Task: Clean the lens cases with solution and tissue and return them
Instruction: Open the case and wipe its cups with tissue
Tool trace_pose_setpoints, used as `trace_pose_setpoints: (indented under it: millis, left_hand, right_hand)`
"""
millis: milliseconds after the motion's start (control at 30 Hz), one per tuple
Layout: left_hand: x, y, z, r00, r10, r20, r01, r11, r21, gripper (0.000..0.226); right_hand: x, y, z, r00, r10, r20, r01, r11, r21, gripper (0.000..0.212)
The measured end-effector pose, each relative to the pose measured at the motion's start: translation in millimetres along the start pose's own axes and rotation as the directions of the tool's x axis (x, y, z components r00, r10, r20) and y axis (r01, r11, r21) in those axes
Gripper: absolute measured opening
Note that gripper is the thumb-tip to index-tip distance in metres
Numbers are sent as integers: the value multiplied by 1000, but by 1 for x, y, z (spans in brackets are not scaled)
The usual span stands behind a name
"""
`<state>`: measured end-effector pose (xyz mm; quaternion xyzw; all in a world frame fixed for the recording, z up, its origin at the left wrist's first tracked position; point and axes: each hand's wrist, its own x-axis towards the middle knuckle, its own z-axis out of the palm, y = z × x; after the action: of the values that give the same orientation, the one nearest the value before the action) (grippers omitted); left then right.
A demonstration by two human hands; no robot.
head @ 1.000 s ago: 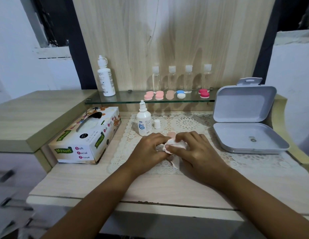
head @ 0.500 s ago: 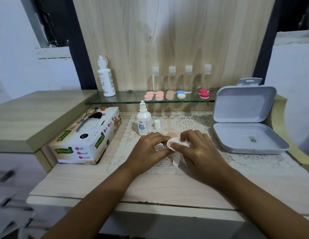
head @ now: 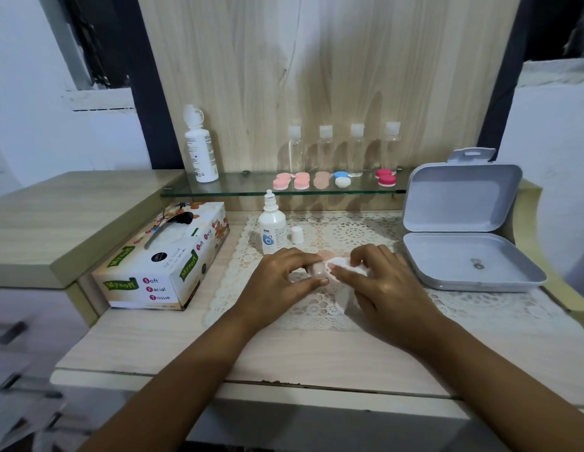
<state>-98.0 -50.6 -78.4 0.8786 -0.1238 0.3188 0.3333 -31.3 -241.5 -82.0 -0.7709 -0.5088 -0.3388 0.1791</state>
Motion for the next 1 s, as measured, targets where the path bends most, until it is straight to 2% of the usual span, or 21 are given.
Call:
trace_pose_setpoints:
  millis: [100,233,433,633,800,1000]
  left_hand:
    - [0,-1,-1,1000,-11,-8,11,1000,7,34]
    - [0,-1,-2,1000,5,-21,-5,1000,-2,35]
    - [-1,-3,-1,999,0,-33,-1,1000,-26,35]
    - [0,-2,-2,999,4,-53,-6,999,-41,35]
    - [0,0,0,998,17,-63,-20,998,-51,36]
    - [-1,-2,1,998,22,-52,-25,998,-55,36]
  right_hand:
    - [0,-1,-4,999,37,0,-37,999,5,36]
    - [-1,-4,-6,999,-5,50,5,1000,12,37]
    - [-1,4,0,996,80,-46,-78,996,51,36]
    - [-1,2,-4,1000,27,14,-28,994,110,39]
    - [1,4,3,991,132,-9,-124,955,269,34]
    - [6,3,3,944,309,111,-322,800,506,21]
